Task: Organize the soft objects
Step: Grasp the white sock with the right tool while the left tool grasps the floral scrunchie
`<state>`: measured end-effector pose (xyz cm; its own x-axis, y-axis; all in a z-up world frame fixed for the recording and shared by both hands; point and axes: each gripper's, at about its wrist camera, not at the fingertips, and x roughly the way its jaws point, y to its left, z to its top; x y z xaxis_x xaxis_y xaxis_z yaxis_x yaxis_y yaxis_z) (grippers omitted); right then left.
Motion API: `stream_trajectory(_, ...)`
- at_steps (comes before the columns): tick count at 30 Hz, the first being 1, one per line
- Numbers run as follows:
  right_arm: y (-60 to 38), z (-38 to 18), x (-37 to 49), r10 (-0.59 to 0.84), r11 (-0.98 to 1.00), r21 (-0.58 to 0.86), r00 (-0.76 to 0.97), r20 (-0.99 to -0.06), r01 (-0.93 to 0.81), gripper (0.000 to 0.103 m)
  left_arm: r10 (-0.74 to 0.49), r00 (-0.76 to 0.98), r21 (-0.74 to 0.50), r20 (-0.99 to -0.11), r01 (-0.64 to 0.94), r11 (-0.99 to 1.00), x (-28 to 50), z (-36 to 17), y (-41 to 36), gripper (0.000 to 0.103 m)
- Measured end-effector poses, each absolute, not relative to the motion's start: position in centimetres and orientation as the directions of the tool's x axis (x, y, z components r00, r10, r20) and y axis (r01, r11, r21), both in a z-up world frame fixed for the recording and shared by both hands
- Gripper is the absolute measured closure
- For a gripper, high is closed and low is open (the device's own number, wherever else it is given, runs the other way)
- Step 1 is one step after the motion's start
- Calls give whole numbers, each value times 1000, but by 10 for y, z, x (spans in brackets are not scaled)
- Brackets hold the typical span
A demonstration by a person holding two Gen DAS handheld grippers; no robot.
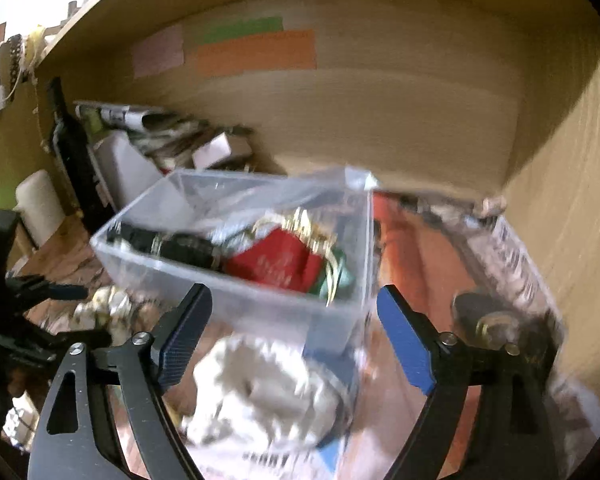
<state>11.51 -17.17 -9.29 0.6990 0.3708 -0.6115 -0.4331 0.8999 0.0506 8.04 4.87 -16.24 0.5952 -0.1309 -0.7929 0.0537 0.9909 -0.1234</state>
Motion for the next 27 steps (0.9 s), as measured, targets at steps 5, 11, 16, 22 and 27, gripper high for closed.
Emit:
stream_trajectory(5, -173, -120, 109, 386, 894, 109, 620, -683, -435, 20, -103, 585, -87, -804, 55, 995, 80, -170, 38, 7)
stream_trajectory(11, -172, -146, 109, 404, 881, 159, 536, -741, -445, 20, -77, 602, -60, -795, 47, 997, 74, -172, 28, 9)
stream_trajectory(16, -171, -153, 106, 422, 871, 176, 515, -746, -459, 45, -81, 611, -56, -787, 61, 997, 69, -169, 22, 42)
stream_trajectory(22, -169, -146, 93, 422, 863, 135, 548, -722, -487, 69, -82, 626, -57, -775, 60, 997, 67, -165, 27, 67)
stream_trajectory(27, -176, -129, 85, 437, 864, 135, 592, -677, -484, 72, -62, 673, -50, -737, 38, 998, 50, -148, 37, 70)
